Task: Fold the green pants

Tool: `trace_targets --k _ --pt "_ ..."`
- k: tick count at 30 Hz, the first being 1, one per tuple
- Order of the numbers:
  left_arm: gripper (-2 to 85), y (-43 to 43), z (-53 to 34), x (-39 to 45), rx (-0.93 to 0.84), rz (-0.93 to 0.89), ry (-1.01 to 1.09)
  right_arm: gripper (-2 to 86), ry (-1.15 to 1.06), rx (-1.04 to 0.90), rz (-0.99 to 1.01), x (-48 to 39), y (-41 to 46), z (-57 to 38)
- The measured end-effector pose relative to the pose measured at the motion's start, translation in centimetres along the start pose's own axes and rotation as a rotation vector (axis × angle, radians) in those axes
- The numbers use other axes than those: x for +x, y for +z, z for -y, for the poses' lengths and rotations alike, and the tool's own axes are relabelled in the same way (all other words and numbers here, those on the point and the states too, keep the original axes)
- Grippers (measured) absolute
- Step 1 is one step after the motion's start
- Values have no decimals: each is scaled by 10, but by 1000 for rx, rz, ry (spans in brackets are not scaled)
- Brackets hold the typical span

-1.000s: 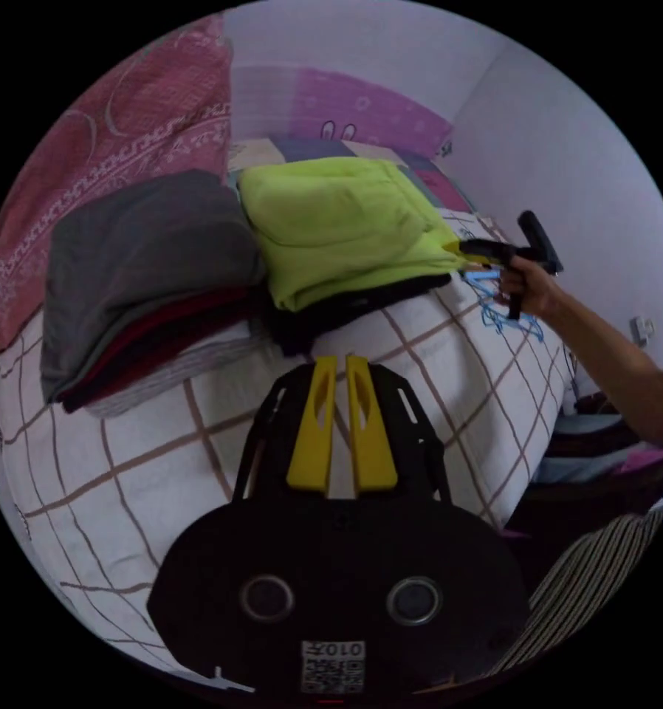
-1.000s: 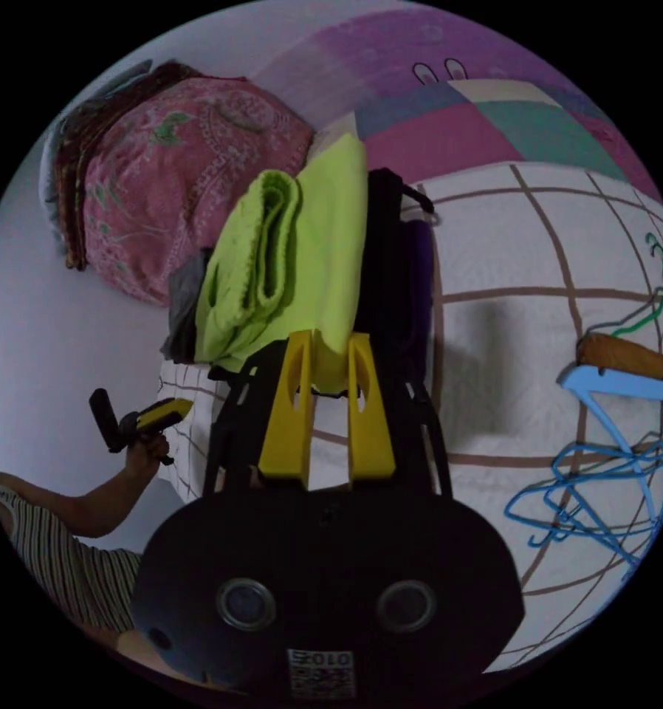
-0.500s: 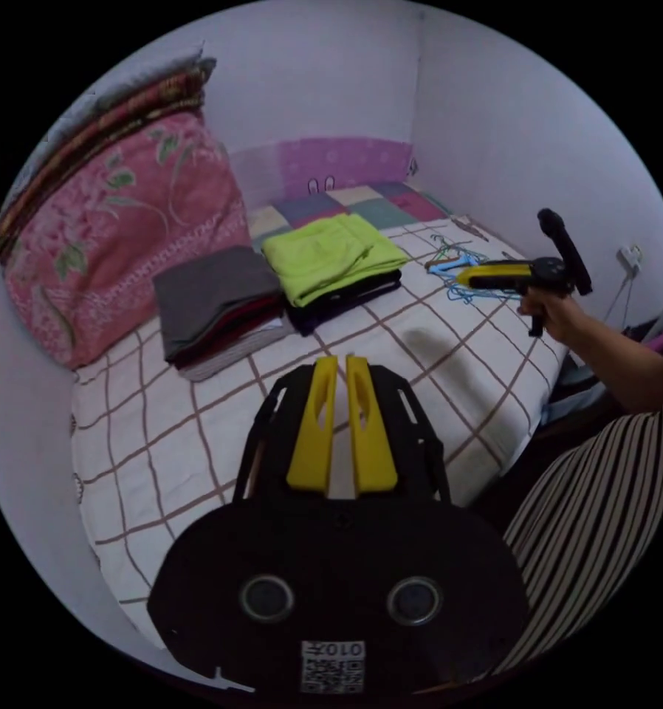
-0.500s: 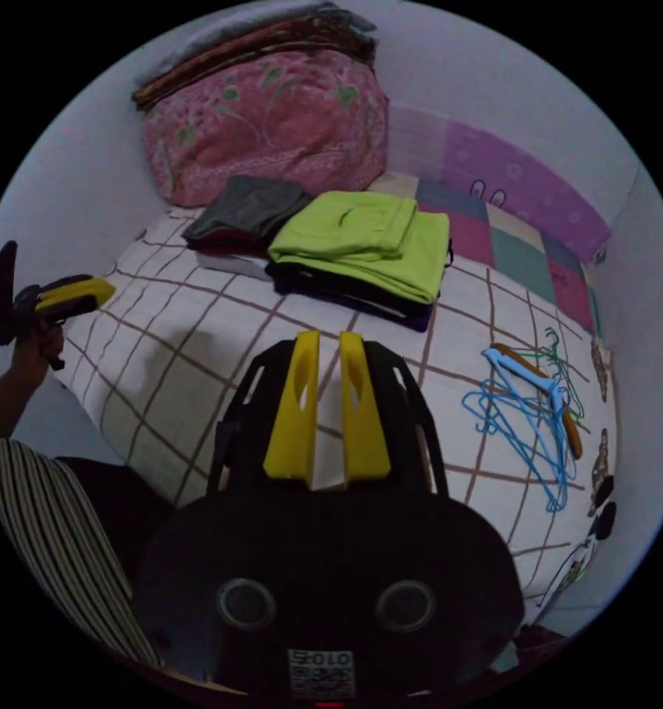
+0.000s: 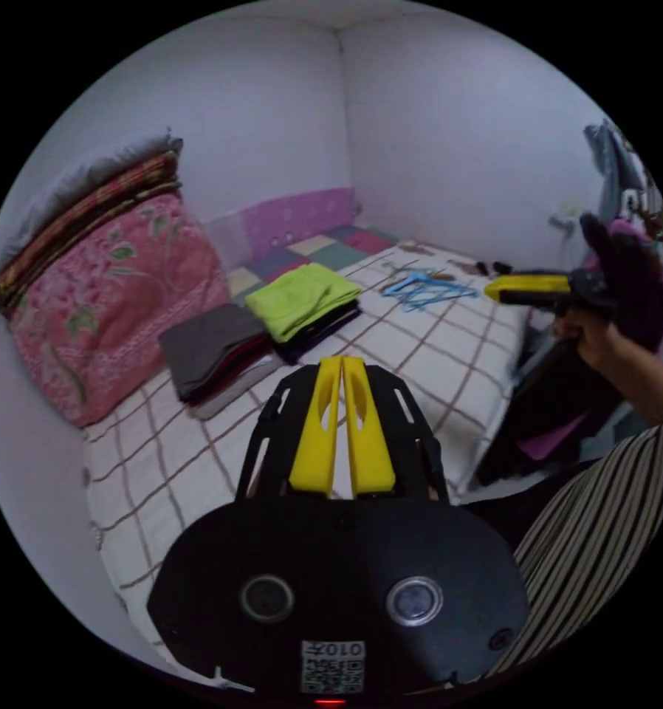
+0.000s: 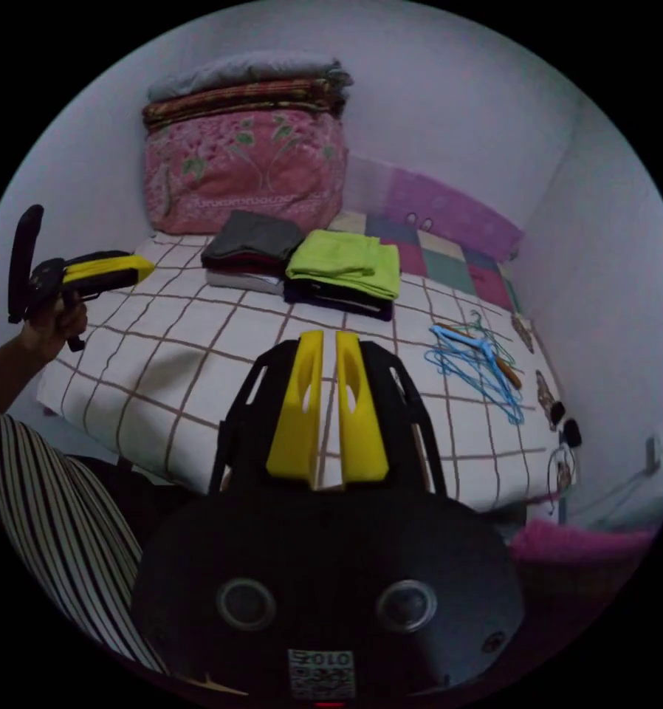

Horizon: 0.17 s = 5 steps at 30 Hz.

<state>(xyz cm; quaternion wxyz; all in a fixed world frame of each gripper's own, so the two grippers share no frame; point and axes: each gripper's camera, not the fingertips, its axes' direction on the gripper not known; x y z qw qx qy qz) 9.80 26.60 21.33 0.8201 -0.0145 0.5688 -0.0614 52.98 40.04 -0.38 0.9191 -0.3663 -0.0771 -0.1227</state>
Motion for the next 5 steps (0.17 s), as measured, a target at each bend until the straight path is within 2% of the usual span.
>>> trace_targets --k 2,5 --pt "-3 -3 -16 2 8 -87 53 51 78 6 -31 -13 -5 -35" --pt "-3 -6 -35 14 11 -98 156 48 149 1 -62 -31 -11 -89"
